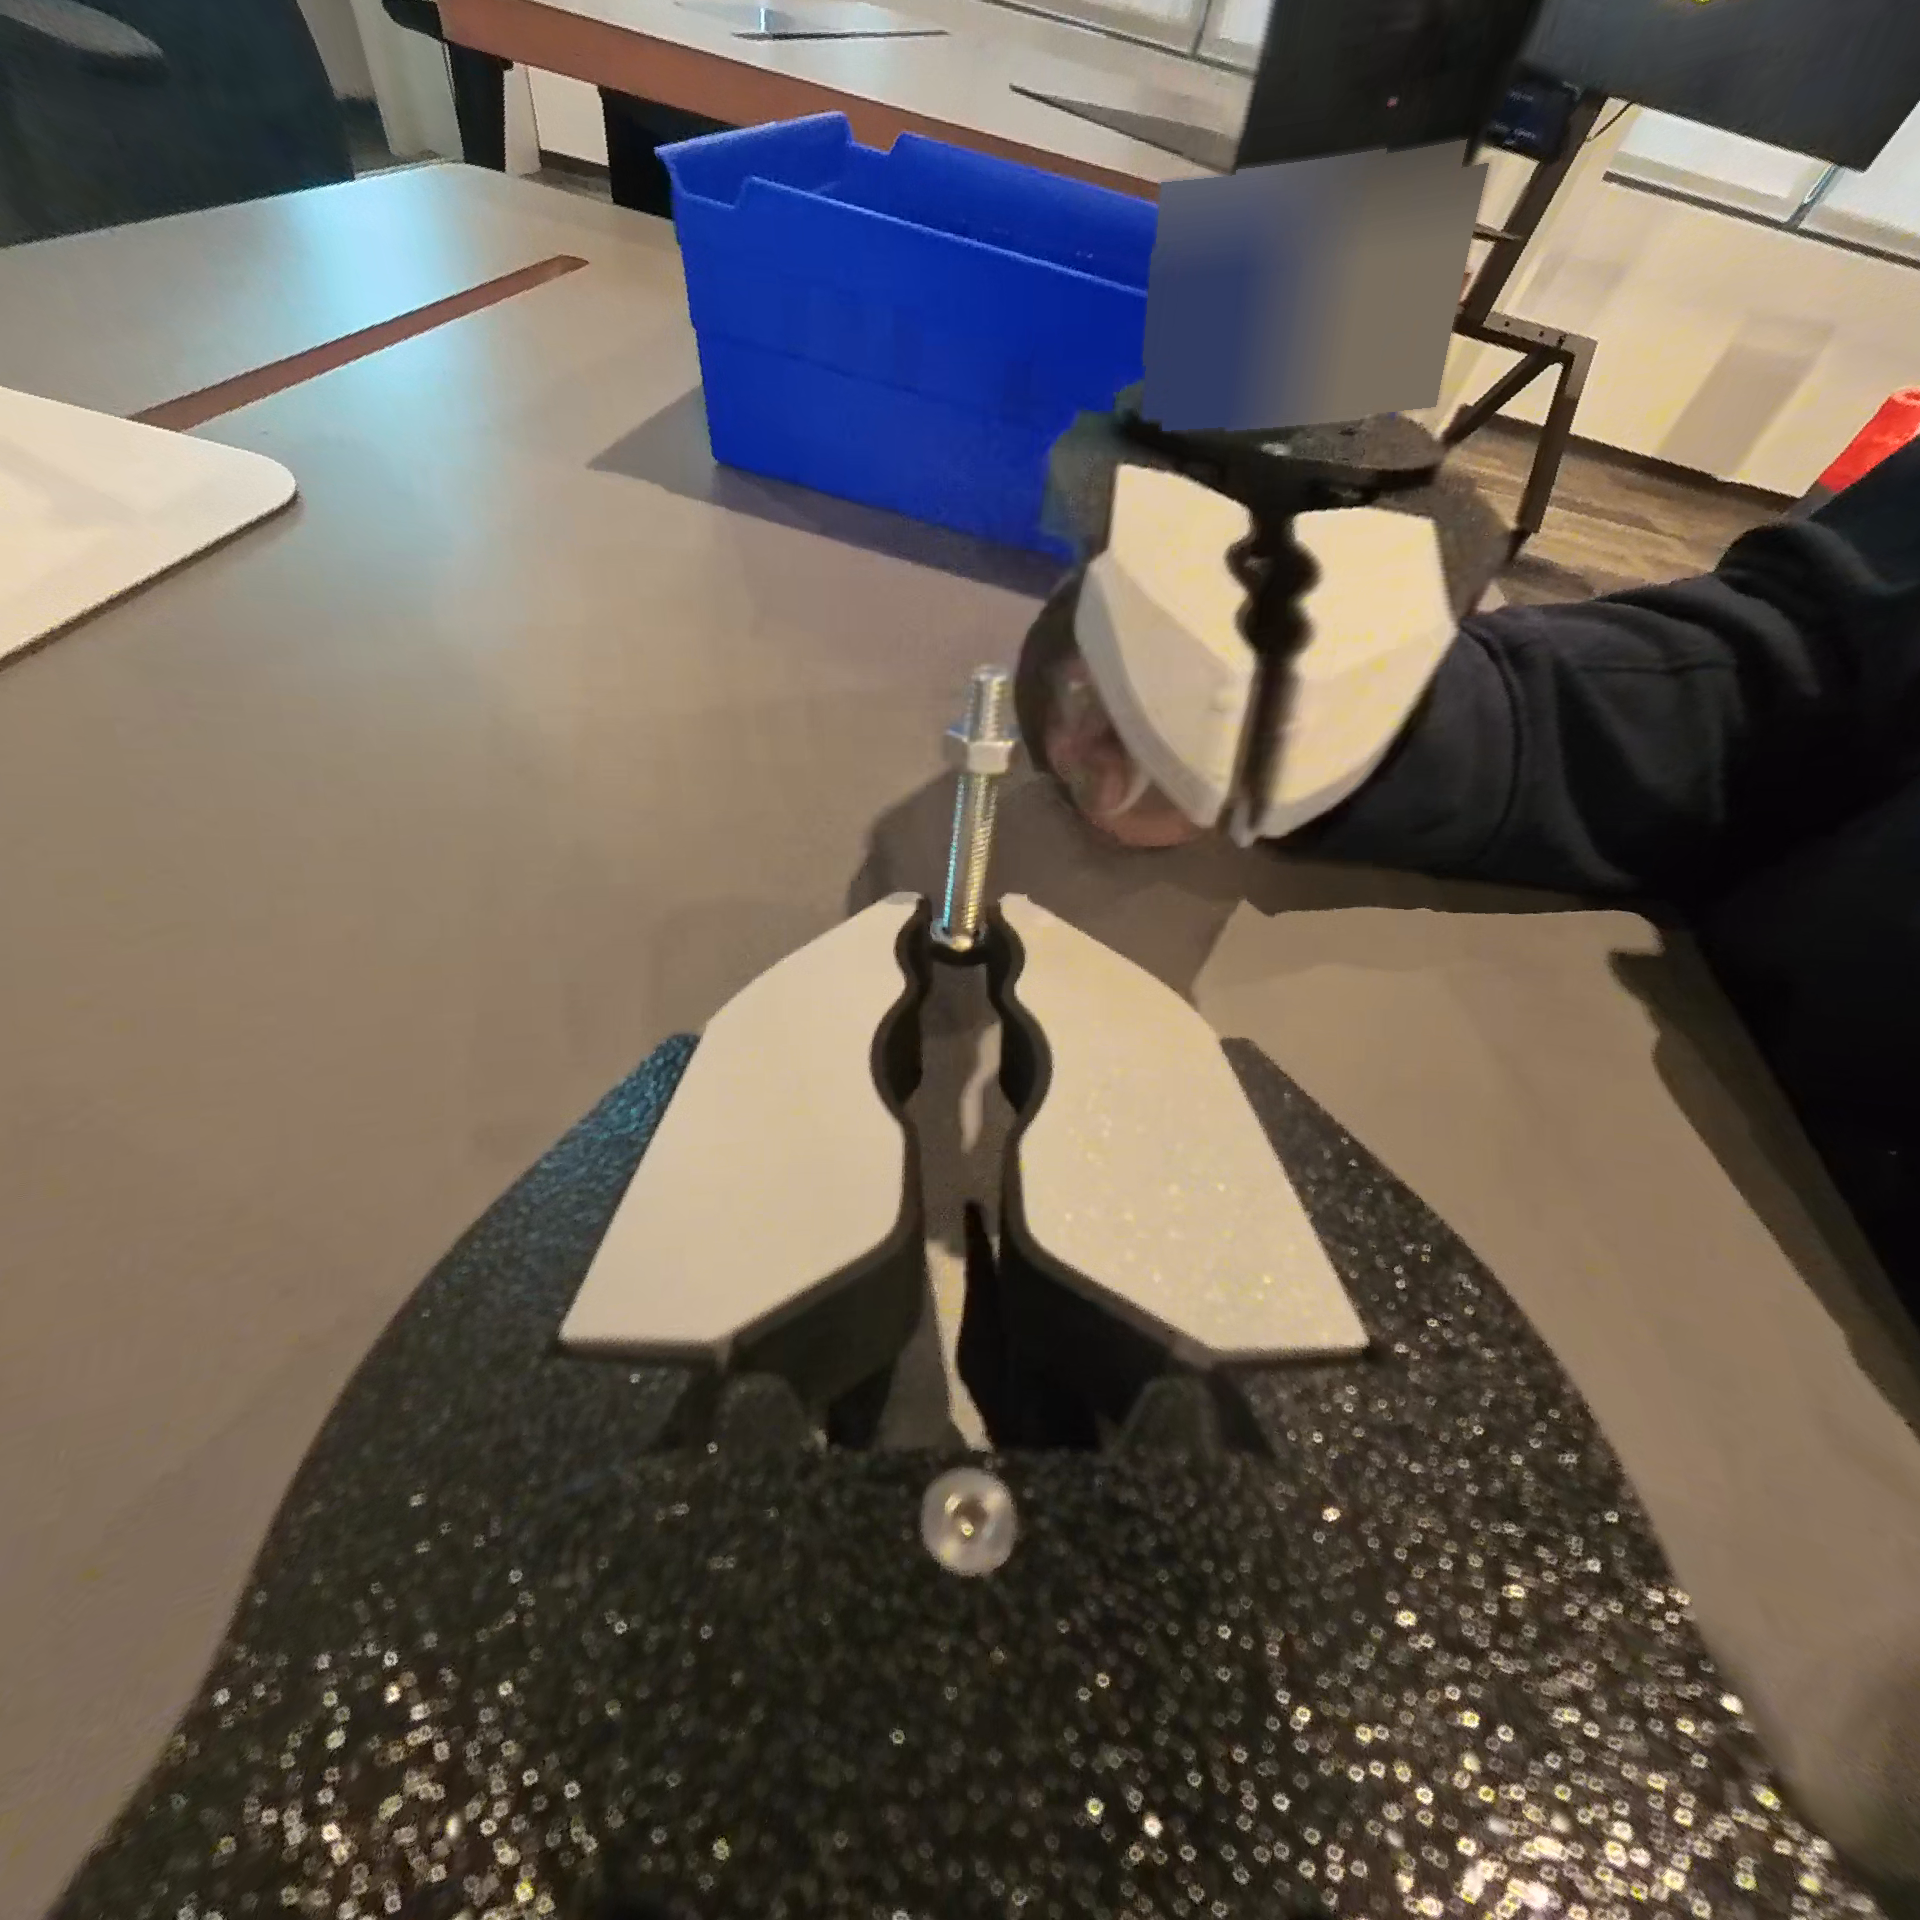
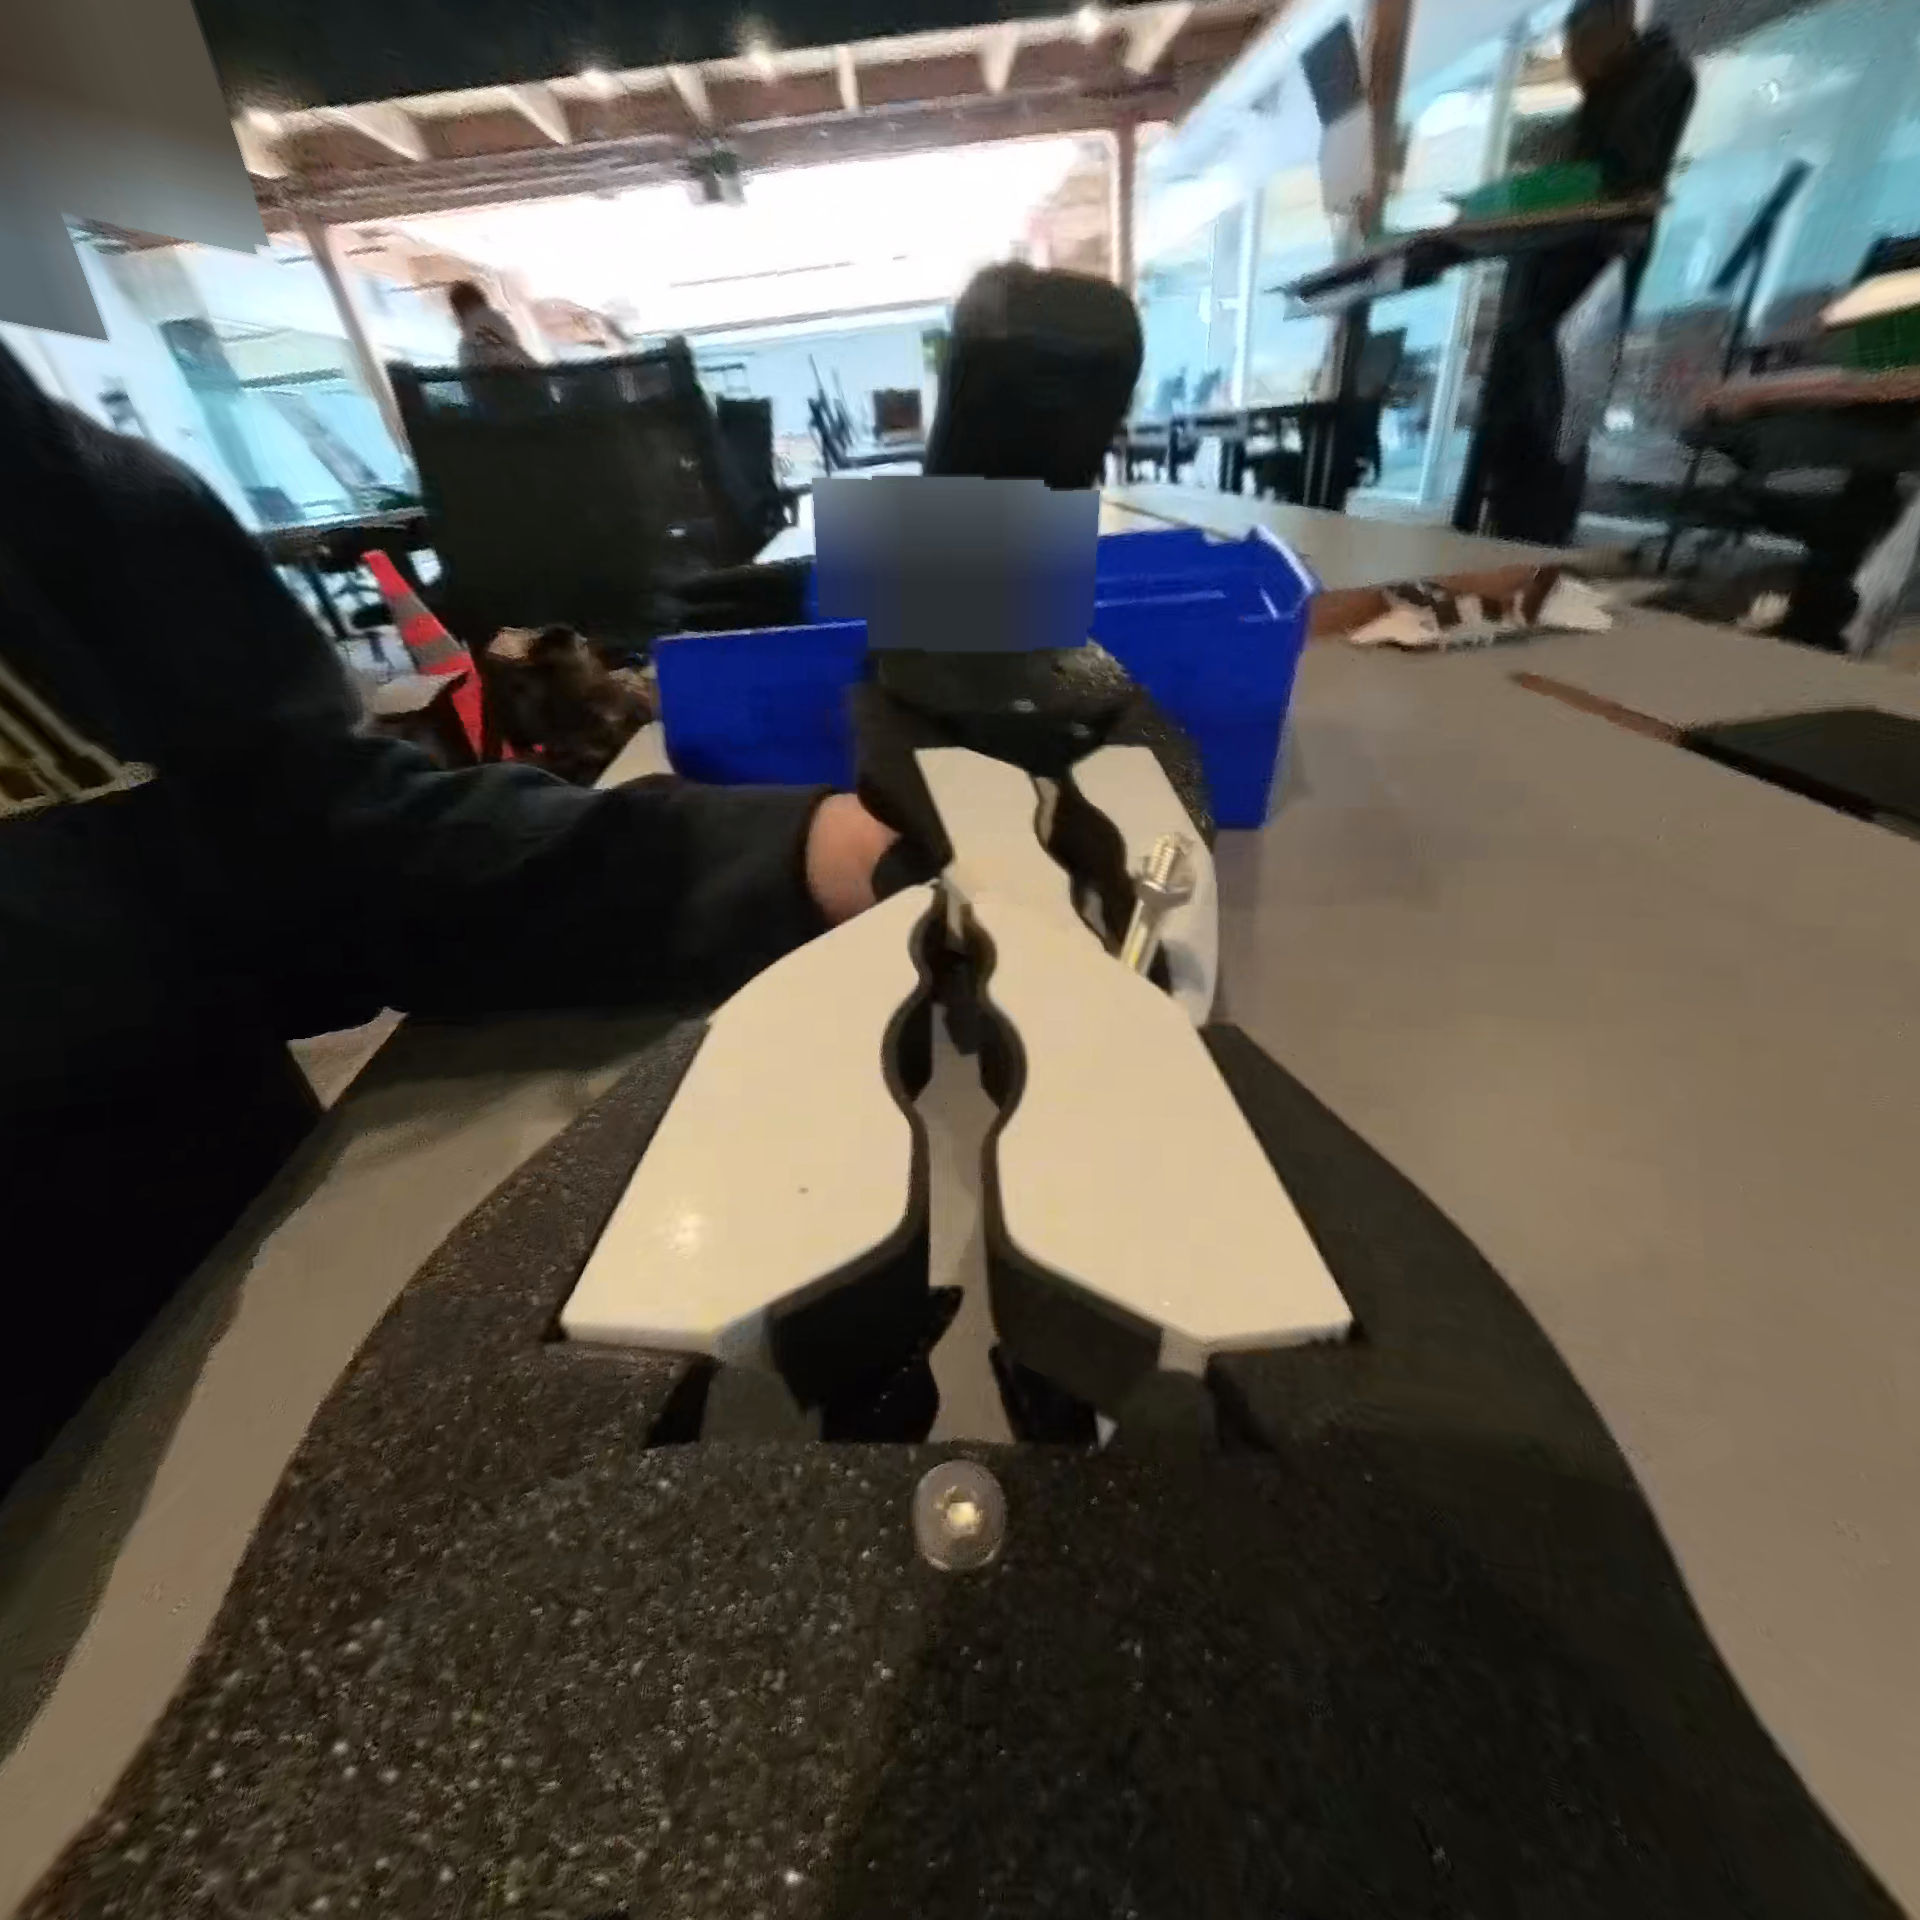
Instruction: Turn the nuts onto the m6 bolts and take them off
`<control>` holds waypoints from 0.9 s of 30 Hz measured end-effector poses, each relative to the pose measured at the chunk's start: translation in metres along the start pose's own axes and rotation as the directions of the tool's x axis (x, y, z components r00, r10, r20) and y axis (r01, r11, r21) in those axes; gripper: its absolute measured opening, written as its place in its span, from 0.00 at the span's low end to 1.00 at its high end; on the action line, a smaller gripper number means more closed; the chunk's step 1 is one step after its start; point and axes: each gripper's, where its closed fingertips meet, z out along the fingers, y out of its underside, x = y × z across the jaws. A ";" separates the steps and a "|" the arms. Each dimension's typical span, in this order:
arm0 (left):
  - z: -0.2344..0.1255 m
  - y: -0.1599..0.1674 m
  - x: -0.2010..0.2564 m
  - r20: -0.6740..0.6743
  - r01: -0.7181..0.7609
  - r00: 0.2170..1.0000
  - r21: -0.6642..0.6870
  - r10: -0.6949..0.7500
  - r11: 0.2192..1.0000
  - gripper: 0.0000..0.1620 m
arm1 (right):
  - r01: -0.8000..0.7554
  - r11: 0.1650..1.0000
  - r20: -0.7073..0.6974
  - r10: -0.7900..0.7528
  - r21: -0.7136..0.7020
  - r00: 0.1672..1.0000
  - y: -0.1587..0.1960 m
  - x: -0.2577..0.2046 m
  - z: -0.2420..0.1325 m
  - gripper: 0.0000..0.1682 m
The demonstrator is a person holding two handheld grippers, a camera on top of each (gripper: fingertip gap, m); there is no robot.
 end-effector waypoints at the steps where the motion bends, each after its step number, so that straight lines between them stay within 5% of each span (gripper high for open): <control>1: 0.000 0.000 0.000 -0.001 0.000 1.000 -0.001 0.000 1.000 0.06 | 0.011 1.000 -0.045 -0.010 0.023 0.999 -0.003 0.004 -0.002 0.03; 6: 0.001 0.001 0.000 -0.002 -0.004 1.000 -0.008 0.004 1.000 0.06 | -0.050 0.998 -0.191 0.055 0.029 0.980 -0.003 0.032 -0.004 0.13; 12: 0.000 0.000 0.000 -0.003 0.002 1.000 0.000 -0.002 1.000 0.06 | 0.026 1.000 -0.025 -0.025 0.015 0.999 -0.002 0.000 -0.001 0.02; 18: 0.001 0.001 0.000 -0.003 -0.001 1.000 -0.008 0.001 1.000 0.06 | -0.051 0.999 -0.232 0.052 0.011 0.971 -0.001 0.038 -0.003 0.14; 23: 0.000 0.000 0.000 -0.003 0.001 1.000 -0.003 -0.001 1.000 0.06 | 0.025 1.000 -0.069 -0.024 0.014 0.997 -0.002 0.008 -0.001 0.02; 27: 0.001 0.001 0.001 -0.004 -0.002 1.000 -0.011 0.002 1.000 0.06 | 0.007 0.998 -0.212 0.005 0.055 0.977 -0.007 0.029 -0.007 0.09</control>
